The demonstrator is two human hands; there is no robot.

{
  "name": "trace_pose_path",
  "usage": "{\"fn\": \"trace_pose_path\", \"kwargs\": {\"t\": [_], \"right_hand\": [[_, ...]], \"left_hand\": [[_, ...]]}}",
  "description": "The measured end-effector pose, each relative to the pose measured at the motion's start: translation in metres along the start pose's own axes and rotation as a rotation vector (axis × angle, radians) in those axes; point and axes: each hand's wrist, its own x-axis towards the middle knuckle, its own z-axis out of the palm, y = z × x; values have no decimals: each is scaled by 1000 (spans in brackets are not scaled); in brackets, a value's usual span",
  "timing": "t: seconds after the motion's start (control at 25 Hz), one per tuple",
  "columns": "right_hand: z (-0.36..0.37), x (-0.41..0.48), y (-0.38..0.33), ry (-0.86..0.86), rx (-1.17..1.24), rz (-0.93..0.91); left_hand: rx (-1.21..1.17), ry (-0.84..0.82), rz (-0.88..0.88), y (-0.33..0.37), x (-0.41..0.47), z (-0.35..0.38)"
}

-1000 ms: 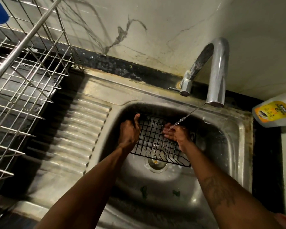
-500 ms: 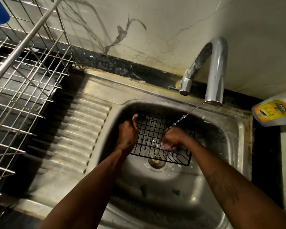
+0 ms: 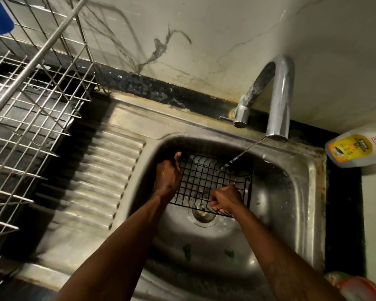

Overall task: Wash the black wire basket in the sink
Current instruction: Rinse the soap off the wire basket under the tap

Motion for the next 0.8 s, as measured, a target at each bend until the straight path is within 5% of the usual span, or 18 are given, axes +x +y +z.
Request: {"fn": "trace_pose_path", "kwargs": {"t": [0.12,0.28,0.32,0.44,0.52,0.68,0.8], "right_hand": [[-8,2,6,-164,-41,-39],[4,9,-16,33,-563,-311],[5,11,-28,23,-453,-350],[4,17,-56,-136,501,-188],[13,18,-53,-166,766,-132],[46,-6,-20,-231,553,-203],[28,-7,-19,-311,324,-93]], "left_hand": [[40,-9,-5,4,-5,-2],[7,5,-6,1,-6,-2],[24,6,-1,-1,-6,-2],[22,23,22,-5,-3,2],[13,27,19,-6,-2,3],[63,-8,37,-3,3,3],[31,16,12,-2,-3,1]]}}
